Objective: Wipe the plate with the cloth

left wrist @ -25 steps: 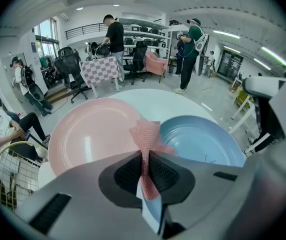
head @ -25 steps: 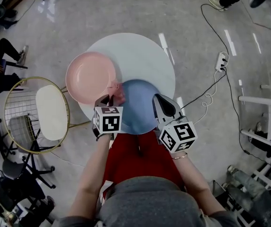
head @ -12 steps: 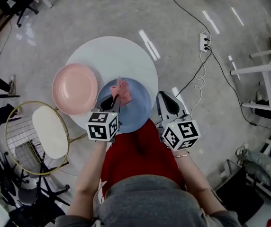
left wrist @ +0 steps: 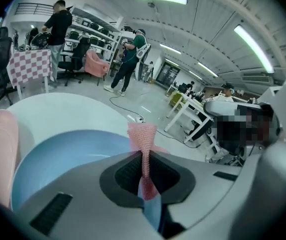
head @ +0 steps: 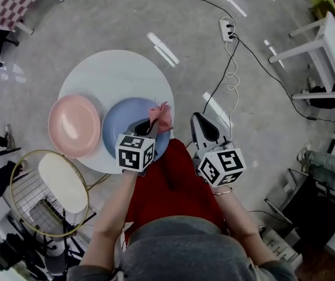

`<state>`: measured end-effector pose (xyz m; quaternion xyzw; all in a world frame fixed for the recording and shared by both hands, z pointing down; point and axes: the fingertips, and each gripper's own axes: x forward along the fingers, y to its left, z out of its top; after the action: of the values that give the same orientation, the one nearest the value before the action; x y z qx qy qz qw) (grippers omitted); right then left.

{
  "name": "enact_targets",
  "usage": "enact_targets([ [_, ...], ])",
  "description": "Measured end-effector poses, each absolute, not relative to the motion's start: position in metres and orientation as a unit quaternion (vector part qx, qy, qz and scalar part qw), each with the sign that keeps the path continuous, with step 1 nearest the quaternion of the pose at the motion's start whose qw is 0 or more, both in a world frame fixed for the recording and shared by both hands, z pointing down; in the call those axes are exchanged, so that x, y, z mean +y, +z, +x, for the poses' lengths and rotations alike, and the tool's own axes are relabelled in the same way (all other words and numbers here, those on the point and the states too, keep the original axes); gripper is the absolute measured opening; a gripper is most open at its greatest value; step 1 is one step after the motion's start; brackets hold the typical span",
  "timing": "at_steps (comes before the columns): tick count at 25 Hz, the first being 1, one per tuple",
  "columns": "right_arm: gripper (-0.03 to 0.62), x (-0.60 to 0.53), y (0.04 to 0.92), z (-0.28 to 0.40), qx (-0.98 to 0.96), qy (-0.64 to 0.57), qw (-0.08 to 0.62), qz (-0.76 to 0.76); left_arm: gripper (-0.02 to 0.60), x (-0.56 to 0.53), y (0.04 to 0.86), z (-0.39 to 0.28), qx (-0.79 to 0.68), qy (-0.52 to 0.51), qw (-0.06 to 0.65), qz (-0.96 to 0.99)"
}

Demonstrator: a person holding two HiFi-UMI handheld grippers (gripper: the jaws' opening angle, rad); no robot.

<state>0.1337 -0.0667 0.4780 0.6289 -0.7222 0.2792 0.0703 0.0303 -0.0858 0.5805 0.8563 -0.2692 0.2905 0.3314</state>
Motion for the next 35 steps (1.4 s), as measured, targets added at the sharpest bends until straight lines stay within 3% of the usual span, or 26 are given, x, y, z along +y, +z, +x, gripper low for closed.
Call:
enact_targets([
  [15,0.029,-0.081,0.483,0.11,-0.754,0.285,0.087,0.586,0.032,-0.065,0.626,0.001,-0.298,0.375,0.389,0.787],
  [35,0.029,-0.107,0.484,0.029,-0.83,0.277,0.122,0.468,0.032,-0.065,0.625,-0.078,-0.407,0.388,0.384,0.733],
])
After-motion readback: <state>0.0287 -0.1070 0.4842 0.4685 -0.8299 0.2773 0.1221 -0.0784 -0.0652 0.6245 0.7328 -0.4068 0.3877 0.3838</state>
